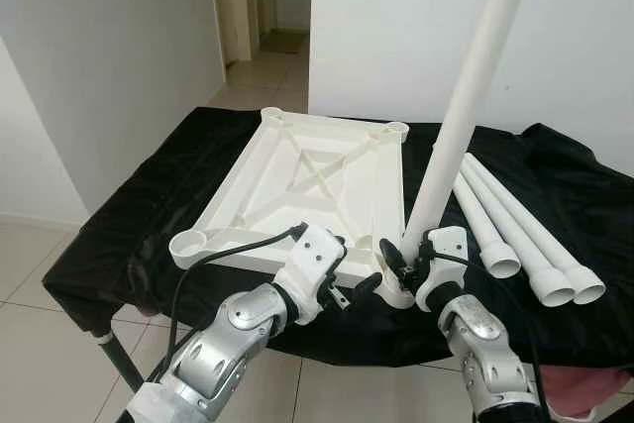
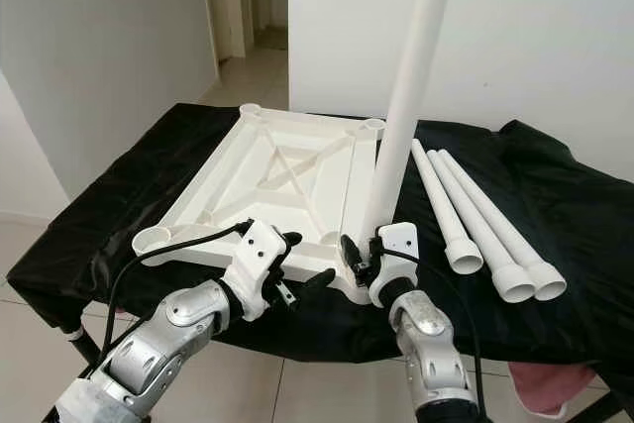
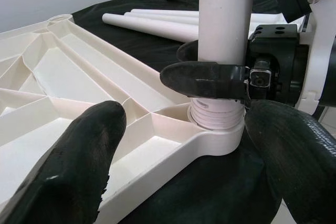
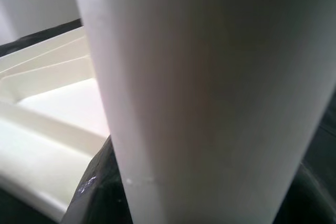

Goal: Building children table

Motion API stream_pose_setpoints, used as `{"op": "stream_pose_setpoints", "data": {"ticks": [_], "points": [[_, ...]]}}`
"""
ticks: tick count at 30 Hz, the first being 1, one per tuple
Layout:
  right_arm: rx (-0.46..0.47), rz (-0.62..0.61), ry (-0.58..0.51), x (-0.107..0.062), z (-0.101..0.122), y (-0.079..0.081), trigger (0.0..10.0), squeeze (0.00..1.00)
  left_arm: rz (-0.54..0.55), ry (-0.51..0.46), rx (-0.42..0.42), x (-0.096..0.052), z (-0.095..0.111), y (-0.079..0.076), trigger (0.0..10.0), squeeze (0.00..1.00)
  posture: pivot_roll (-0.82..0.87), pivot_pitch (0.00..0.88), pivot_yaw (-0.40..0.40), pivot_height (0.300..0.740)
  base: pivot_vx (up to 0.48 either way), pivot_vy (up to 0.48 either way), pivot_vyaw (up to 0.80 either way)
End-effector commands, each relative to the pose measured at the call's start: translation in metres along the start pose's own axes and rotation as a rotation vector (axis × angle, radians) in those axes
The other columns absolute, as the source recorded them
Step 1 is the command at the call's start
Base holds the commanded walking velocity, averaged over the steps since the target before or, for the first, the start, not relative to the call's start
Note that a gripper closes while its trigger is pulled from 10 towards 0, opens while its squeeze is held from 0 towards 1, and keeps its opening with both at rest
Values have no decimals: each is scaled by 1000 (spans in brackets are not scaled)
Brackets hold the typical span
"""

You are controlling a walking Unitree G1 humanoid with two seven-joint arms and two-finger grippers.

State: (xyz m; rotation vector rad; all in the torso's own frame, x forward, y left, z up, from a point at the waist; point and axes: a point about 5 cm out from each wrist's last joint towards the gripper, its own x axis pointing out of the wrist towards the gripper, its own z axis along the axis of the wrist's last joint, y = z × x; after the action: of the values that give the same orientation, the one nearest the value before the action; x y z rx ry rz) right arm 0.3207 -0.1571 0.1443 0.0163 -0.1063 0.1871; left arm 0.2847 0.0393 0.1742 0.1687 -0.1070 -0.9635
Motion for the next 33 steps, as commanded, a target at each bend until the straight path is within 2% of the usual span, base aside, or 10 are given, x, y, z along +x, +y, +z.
{"op": "stream_pose_setpoints", "data": {"ticks": [1, 4, 8, 11, 23, 24, 25, 31, 32, 33], "points": [[63, -125, 19, -7, -6, -10, 10000, 0, -93, 16, 5, -1, -3, -5, 10000, 0, -58, 45, 26, 740, 0, 0, 0], [94, -308, 14, -11, -3, -6, 10000, 0, -96, 17, 8, -1, -3, -4, 10000, 0, -56, 48, 24, 740, 0, 0, 0], [111, -374, 5, -11, 0, 3, 10000, 0, -97, 18, 4, -1, -3, -5, 10000, 0, -54, 50, 26, 740, 0, 0, 0], [101, -332, -5, -8, 3, 16, 10000, 0, -100, 15, -3, -1, -3, -7, 10000, 0, -53, 51, 28, 740, 0, 0, 0], [89, -339, 8, -9, 5, 14, 10000, 0, -99, 22, -5, -1, -3, -5, 10000, 0, -51, 56, 30, 740, 0, 0, 0], [85, -330, 4, -9, 6, 13, 10000, 906, -100, 24, -2, -1, -3, -6, 10000, 0, -50, 55, 31, 740, 0, 0, 0], [78, -316, -1, -8, 7, 12, 10000, 1000, -102, 25, -1, -1, -3, -6, 10000, 0, -50, 55, 31, 740, 0, 0, 0], [34, -241, -12, -8, 12, 7, 10000, 1000, -95, 23, 2, -1, -3, -5, 10000, 0, -46, 56, 27, 740, 0, 0, 0], [26, -209, -16, -8, 13, 5, 10000, 898, -92, 22, 2, -2, -3, -5, 10000, 0, -45, 56, 26, 740, 0, 0, 0], [26, -209, -16, -8, 13, 5, 10000, 898, -92, 22, 2, -2, -3, -5, 10000, 0, -45, 56, 26, 740, 0, 0, 0]]}}
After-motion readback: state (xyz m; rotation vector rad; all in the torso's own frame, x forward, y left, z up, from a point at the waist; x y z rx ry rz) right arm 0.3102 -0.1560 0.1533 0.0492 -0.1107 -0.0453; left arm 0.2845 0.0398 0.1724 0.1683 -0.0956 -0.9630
